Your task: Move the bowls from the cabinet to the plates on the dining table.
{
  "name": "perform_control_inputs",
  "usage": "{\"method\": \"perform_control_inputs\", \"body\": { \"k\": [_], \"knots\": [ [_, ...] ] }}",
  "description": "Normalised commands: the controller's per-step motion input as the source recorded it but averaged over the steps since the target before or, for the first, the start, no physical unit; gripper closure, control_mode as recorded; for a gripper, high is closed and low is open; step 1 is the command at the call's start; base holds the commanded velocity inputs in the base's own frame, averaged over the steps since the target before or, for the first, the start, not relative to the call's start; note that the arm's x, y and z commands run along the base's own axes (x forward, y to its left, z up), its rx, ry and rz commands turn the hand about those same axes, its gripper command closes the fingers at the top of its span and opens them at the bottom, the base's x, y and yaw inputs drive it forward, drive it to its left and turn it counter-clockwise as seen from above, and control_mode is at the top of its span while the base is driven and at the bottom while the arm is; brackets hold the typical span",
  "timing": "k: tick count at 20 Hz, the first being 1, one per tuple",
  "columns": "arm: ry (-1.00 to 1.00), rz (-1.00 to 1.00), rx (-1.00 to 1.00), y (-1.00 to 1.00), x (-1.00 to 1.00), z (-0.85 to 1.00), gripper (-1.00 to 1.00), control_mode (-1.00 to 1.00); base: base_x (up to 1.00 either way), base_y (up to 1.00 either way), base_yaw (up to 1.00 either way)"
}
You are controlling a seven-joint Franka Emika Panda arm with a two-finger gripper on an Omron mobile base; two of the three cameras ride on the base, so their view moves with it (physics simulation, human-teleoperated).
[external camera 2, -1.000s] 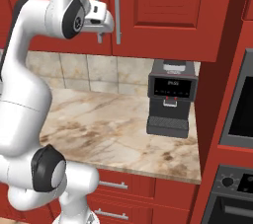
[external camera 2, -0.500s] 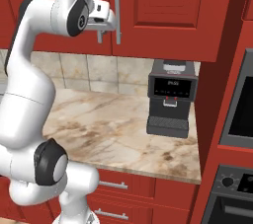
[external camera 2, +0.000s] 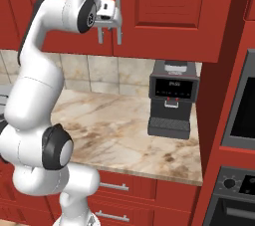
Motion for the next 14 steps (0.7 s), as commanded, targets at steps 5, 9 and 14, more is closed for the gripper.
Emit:
{"method": "perform_control_inputs", "body": {
  "k": [5, 9, 14],
  "knots": [
    [0.0, 0.0, 0.0, 0.0, 0.42, 0.0, -1.0, -1.0, 0.0, 0.0, 0.0],
    [0.0, 0.0, 0.0, 0.0, 0.2, 0.0, -1.0, -1.0, 0.0, 0.0, 0.0],
    [0.0, 0.0, 0.0, 0.0, 0.0, 0.0, -1.0, -1.0, 0.0, 0.0, 0.0]
  ]
}}
